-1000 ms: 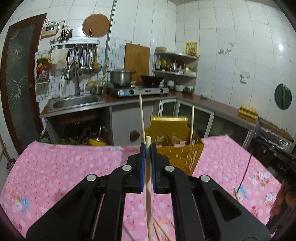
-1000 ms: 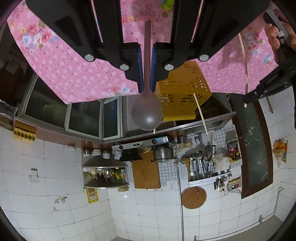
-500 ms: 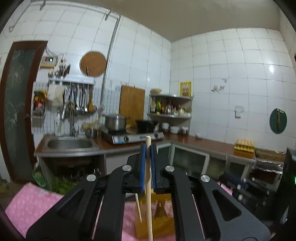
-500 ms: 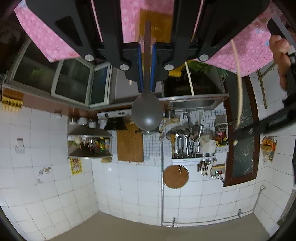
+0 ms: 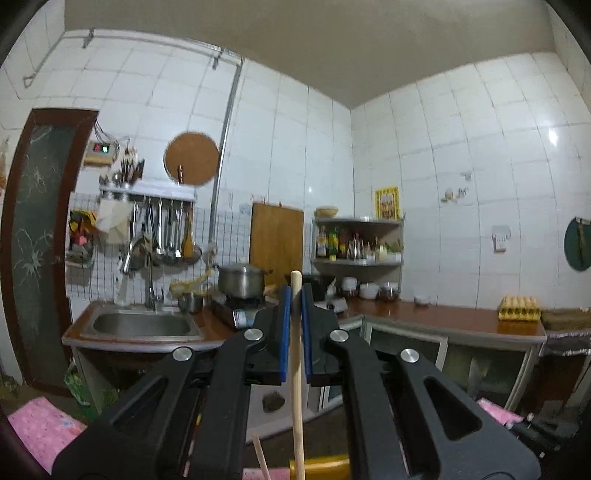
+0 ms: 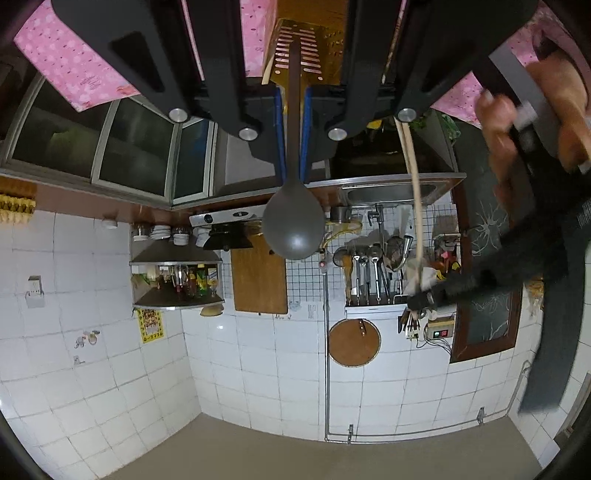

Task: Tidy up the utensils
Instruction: 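Carry the spoon and chopstick over the yellow holder and lower them in, then open both grippers to release the spoon and chopstick into the holder, then grasp a wooden chopstick with the left gripper while the right grasps another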

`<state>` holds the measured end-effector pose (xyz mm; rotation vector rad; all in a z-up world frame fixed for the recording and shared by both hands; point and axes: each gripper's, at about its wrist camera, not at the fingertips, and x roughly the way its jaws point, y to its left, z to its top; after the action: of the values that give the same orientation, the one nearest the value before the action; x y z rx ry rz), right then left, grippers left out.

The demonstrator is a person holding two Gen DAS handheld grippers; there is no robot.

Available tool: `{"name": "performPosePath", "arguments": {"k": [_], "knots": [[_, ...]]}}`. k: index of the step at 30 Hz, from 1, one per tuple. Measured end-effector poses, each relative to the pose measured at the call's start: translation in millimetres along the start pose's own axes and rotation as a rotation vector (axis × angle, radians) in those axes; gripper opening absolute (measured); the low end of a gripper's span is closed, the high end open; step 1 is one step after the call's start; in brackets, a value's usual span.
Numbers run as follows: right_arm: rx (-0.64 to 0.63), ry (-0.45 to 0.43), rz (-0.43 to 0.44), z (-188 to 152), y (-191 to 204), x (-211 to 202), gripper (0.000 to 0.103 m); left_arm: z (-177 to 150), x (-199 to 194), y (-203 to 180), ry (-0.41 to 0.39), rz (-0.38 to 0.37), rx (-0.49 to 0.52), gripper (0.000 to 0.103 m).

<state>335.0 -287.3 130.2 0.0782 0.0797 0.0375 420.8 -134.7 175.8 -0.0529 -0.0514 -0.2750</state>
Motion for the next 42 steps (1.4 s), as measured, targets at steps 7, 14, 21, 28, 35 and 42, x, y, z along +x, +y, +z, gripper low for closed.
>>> {"name": "performPosePath", "arguments": {"k": [7,14,21,28,35,42], "knots": [[-0.024,0.071,0.014,-33.8,-0.7,12.0,0.008,-57.2,4.3,12.9,0.131,-0.026,0.003,0.004],[-0.026,0.14,0.014,-58.3,-4.4,8.2,0.008,-76.9,-9.8,23.2,0.208,-0.044,-0.001,0.004],[-0.017,0.228,0.036,-67.7,-3.7,10.4,0.009,-82.0,-18.9,30.2,0.326,-0.047,-0.027,0.008],[-0.021,0.316,0.035,-55.3,-3.5,-16.0,0.04,-79.4,-52.6,47.1,0.462,-0.005,-0.053,0.06],[0.008,0.448,-0.041,-52.2,-22.2,-59.8,0.04,-88.8,-103.0,59.2,0.593,0.018,-0.078,0.086],[0.087,0.573,-0.177,-81.4,-61.0,-106.7,0.043,-115.6,-147.6,50.2,0.701,0.029,-0.069,0.097]]}}
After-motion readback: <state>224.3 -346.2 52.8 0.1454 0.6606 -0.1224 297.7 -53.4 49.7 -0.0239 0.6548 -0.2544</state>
